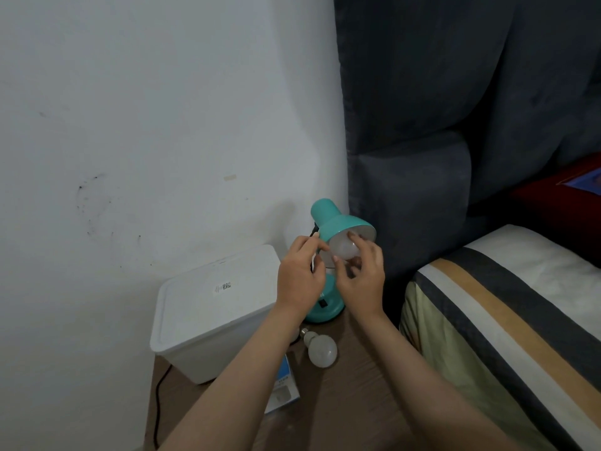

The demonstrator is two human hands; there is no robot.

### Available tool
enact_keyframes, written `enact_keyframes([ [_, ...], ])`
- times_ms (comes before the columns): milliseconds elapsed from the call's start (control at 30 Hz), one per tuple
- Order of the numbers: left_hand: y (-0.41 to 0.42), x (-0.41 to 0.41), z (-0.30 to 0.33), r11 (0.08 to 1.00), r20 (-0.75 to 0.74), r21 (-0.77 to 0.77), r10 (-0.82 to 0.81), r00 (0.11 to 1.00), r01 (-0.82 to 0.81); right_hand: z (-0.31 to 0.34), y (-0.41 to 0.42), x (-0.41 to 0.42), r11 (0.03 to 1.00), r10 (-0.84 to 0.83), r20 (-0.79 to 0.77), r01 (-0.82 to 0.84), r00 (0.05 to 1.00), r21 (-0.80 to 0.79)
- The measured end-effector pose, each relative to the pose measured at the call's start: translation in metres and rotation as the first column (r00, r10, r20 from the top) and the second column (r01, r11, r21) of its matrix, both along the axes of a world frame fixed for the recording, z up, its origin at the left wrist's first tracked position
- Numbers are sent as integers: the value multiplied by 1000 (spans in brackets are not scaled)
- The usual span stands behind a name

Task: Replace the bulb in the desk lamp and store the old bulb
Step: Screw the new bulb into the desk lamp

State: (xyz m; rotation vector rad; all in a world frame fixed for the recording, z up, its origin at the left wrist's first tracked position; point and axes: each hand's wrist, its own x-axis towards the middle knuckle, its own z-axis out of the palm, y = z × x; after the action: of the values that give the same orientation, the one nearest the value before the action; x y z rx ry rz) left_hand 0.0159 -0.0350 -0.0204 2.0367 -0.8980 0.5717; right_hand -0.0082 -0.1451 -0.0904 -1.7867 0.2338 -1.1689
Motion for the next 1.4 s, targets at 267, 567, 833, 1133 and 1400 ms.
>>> enact_keyframes([
  [267,0,1,-1,1000,5,4,-11,1000,11,6,-2,0,979,24,-51,-13,998,203],
  [567,0,0,-1,1000,5,1,-1,1000,1,4,-1,-2,991,14,-49,-8,999,137],
  [833,1,-1,2,1000,0,3,-8,1000,8,6,4,1,979,10,-16,-6,1000,205],
  [1133,2,0,2,1000,-6,13,-4,1000,4,7,0,0,980,42,-50,-31,998,197],
  [1400,0,-2,1,1000,-1,5,5,1000,-5,3,1,-3,999,-26,-59,28,998,38],
])
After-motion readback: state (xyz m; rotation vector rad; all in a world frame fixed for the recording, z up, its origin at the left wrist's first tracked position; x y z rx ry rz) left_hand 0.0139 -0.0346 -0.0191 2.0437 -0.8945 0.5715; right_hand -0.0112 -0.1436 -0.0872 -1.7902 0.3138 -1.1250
